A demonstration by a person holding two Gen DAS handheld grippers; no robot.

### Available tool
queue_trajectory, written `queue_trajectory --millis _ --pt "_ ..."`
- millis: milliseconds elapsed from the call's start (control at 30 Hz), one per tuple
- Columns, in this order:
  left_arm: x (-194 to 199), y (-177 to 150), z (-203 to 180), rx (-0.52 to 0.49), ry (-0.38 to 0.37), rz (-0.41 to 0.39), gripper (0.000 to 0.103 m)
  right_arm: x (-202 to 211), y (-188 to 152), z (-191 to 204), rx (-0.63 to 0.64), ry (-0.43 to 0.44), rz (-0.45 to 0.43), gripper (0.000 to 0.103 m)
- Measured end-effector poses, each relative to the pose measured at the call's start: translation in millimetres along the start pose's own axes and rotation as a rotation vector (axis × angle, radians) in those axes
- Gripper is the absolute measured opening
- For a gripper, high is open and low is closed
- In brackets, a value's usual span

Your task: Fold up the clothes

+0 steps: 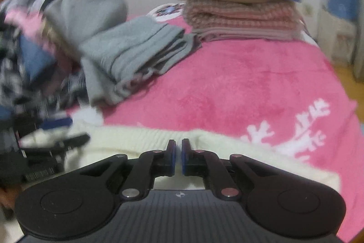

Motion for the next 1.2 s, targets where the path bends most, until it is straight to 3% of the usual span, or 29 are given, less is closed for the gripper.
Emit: queue_trajectory --millis 133,233,333,400,500,600,867,1033,1200 --pt "17 7 0 -0.003 -0.021 -0.097 0.050 17 6 19 0.028 0.048 -0.042 0.004" --pt "11 12 -17 -0.036 -0.022 -0.077 0.050 6 7 31 0.055 0.058 -0.026 0.004" --pt "-8 0 -43 -0.140 0.005 0.040 0.051 -14 -5 30 0.049 0.045 0.021 0.004" --pt "-6 -3 -50 -0.190 0.043 0.000 0.052 -28 -16 27 0.043 0.029 0.056 0.003" --pt "0 5 -43 -0.169 0.026 0.011 0.052 -16 -13 31 0.027 0.015 0.053 0.004" --pt "14 13 -24 -0.088 0.028 0.010 0.052 8 -7 35 -0.003 0.021 0.015 0.005" --pt "90 31 29 0.022 0.017 -0.070 0.056 97 -9 46 -0.115 0.102 -0.115 0.006" --pt "153 29 58 0.079 0.005 -0.067 0.056 146 -24 65 -0.178 0.126 -0.175 0.006" --pt "227 12 82 0.068 -0.002 -0.069 0.056 203 -38 104 -0.191 0.158 -0.198 0.006"
Point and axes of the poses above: each gripper's, at about its wrist camera, not at the fingertips, and x roughly against the way its jaws point, z to its left, y to its top, the point moved 5 cm from there along -x, roughly the way its jaws point, and after that the axes turned 12 degrees about y, right-handed, at the moved point
